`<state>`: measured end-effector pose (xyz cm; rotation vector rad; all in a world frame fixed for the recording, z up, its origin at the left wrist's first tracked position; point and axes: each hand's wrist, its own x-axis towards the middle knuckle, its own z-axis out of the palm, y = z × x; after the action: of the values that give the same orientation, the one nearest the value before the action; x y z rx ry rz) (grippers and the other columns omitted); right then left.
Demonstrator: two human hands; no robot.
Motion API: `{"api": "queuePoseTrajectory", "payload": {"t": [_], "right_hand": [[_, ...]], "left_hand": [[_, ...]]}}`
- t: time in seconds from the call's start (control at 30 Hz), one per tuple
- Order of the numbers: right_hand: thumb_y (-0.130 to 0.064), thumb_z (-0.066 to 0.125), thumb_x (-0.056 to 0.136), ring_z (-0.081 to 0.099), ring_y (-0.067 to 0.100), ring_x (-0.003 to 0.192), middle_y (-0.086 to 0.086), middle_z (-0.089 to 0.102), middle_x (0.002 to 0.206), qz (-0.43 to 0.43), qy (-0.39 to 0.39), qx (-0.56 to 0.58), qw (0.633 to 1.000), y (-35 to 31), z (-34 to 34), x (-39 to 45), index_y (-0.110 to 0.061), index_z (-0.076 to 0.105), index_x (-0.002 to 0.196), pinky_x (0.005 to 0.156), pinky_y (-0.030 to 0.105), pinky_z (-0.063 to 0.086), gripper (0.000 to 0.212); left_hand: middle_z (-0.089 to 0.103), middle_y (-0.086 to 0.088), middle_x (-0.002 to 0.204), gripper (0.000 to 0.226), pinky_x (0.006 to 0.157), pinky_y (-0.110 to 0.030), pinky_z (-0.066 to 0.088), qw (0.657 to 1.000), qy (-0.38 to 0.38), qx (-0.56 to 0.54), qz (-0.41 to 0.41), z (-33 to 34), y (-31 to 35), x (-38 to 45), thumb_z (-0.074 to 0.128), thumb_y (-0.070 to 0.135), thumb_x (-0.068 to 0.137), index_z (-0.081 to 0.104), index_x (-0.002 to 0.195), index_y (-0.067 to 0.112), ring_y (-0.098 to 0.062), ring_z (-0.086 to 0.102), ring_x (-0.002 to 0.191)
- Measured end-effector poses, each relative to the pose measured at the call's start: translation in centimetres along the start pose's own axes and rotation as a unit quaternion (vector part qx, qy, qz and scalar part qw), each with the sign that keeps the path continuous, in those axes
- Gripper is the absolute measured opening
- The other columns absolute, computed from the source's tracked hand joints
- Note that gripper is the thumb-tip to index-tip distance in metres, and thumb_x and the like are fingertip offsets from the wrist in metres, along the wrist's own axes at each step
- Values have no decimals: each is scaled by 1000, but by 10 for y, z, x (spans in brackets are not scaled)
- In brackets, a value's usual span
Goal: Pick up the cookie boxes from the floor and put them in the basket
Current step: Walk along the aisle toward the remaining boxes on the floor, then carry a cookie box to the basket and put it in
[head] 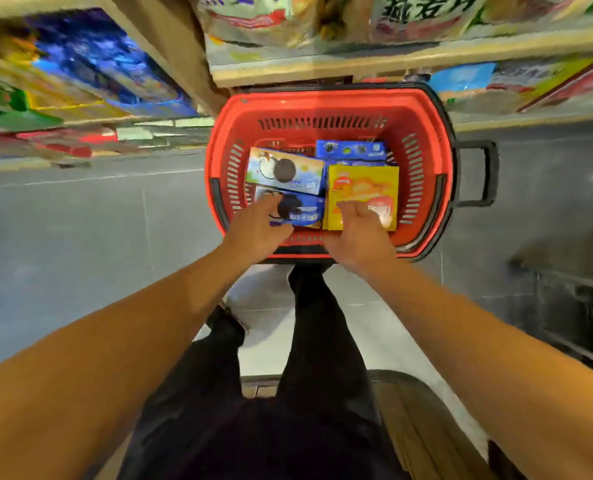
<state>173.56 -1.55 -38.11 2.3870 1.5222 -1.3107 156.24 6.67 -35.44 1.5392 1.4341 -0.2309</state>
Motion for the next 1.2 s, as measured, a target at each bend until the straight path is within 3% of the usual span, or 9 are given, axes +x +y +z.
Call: {"api": "queuePoseTrajectory", "payload": {"t": [0.13, 0.27, 0.47, 0.63, 0.73, 0.8, 0.93, 1.2], "right_hand": [[-31, 64, 83, 42, 37, 129, 15, 46, 139, -89, -15, -89, 992, -75, 14, -37, -6, 40, 142, 108, 41, 37, 68], [-36, 66, 78, 50, 37, 120, 14, 52, 129, -178, -29, -177, 968, -158, 47, -71, -10, 50, 128, 98, 41, 42, 59], [-35, 73, 78, 47, 37, 126, 18, 48, 136, -325, -59, -251, 910, -309, 131, -119, -6, 47, 138, 105, 39, 40, 71], [-40, 69, 80, 40, 34, 133, 14, 38, 148, -382, -123, -311, 861, -418, 212, -161, -11, 38, 146, 108, 40, 39, 79], [-40, 69, 81, 42, 33, 133, 14, 38, 149, -428, -138, -351, 821, -478, 247, -186, -10, 37, 147, 108, 38, 39, 78], [-38, 68, 82, 41, 33, 133, 13, 38, 149, -458, -147, -369, 795, -516, 270, -199, -11, 37, 147, 108, 37, 38, 77], [-37, 67, 83, 38, 30, 134, 9, 35, 150, -487, -177, -392, 760, -577, 304, -212, -14, 36, 147, 106, 39, 40, 75], [-38, 66, 85, 39, 29, 134, 10, 35, 150, -551, -215, -431, 682, -719, 369, -193, -13, 36, 148, 107, 34, 37, 75]], "left_hand": [[68, 2, 116, 60, 96, -35, 50, 996, 25, -84, -13, -42, -55, -80, 65, 46, 70, 56, 129, 38, -21, 64, 106], [49, -7, 144, 67, 100, -35, 45, 987, 96, -114, -57, -85, -137, -157, 69, 29, 87, 39, 146, 19, -27, 55, 122], [45, -6, 147, 67, 101, -36, 44, 953, 217, -177, -115, -140, -287, -270, 67, 32, 88, 37, 147, 19, -26, 52, 126], [50, -5, 143, 77, 96, -27, 42, 883, 312, -288, -198, -155, -385, -356, 69, 40, 76, 41, 145, 21, -23, 55, 122], [51, -5, 141, 66, 105, -34, 41, 841, 359, -320, -247, -156, -436, -396, 70, 31, 85, 42, 144, 21, -24, 54, 123], [54, -4, 139, 65, 106, -35, 40, 816, 384, -326, -282, -159, -467, -417, 69, 35, 84, 44, 142, 23, -23, 55, 122], [52, -1, 140, 64, 102, -30, 37, 776, 407, -365, -315, -171, -506, -436, 67, 39, 86, 42, 143, 25, -21, 52, 125], [51, -4, 141, 65, 102, -38, 44, 688, 481, -412, -355, -245, -579, -444, 66, 39, 86, 41, 144, 22, -24, 52, 126]]}}
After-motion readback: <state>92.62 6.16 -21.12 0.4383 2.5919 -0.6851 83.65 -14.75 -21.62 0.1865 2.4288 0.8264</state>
